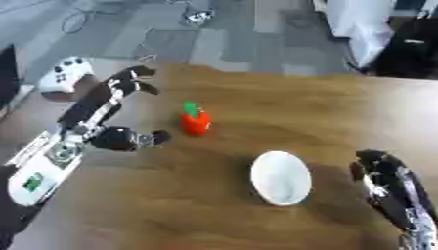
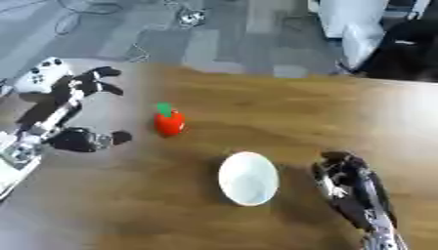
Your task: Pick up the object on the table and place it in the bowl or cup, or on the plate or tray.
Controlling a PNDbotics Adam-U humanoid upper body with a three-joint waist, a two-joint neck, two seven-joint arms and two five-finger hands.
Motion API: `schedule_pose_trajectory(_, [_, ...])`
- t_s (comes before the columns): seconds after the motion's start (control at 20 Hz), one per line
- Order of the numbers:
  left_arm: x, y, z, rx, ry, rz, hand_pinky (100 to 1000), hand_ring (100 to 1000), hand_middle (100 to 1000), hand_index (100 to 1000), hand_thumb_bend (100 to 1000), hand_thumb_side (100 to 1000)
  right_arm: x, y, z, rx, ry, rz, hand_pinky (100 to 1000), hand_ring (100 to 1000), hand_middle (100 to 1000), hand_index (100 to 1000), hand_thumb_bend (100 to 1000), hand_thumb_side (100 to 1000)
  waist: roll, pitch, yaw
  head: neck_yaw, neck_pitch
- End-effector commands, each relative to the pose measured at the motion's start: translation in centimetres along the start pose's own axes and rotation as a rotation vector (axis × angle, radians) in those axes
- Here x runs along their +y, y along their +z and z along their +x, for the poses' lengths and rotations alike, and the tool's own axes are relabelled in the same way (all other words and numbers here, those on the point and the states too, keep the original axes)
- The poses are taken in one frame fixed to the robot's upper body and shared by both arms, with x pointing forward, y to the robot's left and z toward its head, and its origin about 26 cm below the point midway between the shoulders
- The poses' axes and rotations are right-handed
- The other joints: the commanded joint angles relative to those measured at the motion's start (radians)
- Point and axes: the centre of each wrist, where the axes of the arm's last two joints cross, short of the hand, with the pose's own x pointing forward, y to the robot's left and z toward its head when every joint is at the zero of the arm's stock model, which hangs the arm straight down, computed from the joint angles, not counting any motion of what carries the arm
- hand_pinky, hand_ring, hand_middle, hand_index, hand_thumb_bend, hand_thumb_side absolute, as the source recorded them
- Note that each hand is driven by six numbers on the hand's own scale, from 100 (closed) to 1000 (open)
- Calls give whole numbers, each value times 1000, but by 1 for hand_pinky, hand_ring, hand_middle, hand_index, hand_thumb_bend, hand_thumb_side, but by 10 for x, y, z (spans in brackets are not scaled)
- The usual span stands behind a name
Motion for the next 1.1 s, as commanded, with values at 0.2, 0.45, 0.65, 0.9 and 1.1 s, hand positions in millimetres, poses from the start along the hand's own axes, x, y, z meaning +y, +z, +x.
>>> schedule_pose_trajectory(0.2, [2, -13, -12, 9, -31, -9, 1000, 1000, 910, 789, 625, 691, -1, -3, 4, -20, 0, 11, 153, 429, 518, 707, 467, 473, 5, -17, -3, 0, 1])
schedule_pose_trajectory(0.45, [-6, -16, -10, 22, 30, 27, 1000, 999, 752, 613, 669, 680, -2, -4, 6, -25, -1, 10, 153, 429, 517, 705, 467, 472, 5, -11, -4, 6, -39])
schedule_pose_trajectory(0.65, [-28, -12, 31, 30, 354, 140, 1000, 960, 727, 543, 683, 662, -5, -2, 5, -19, -2, -10, 154, 429, 516, 705, 465, 466, 7, -2, 6, -6, -60])
schedule_pose_trajectory(0.9, [-74, 6, 86, 87, 835, 226, 1000, 1000, 919, 651, 548, 635, -4, 3, 5, -9, -10, -49, 157, 433, 520, 706, 460, 460, 9, -2, 36, -31, -61])
schedule_pose_trajectory(1.1, [-115, 24, 103, 224, 1082, 359, 1000, 1000, 1000, 786, 435, 713, -3, 8, 4, 6, -16, -80, 162, 445, 538, 709, 456, 456, 8, -7, 60, -52, -69])
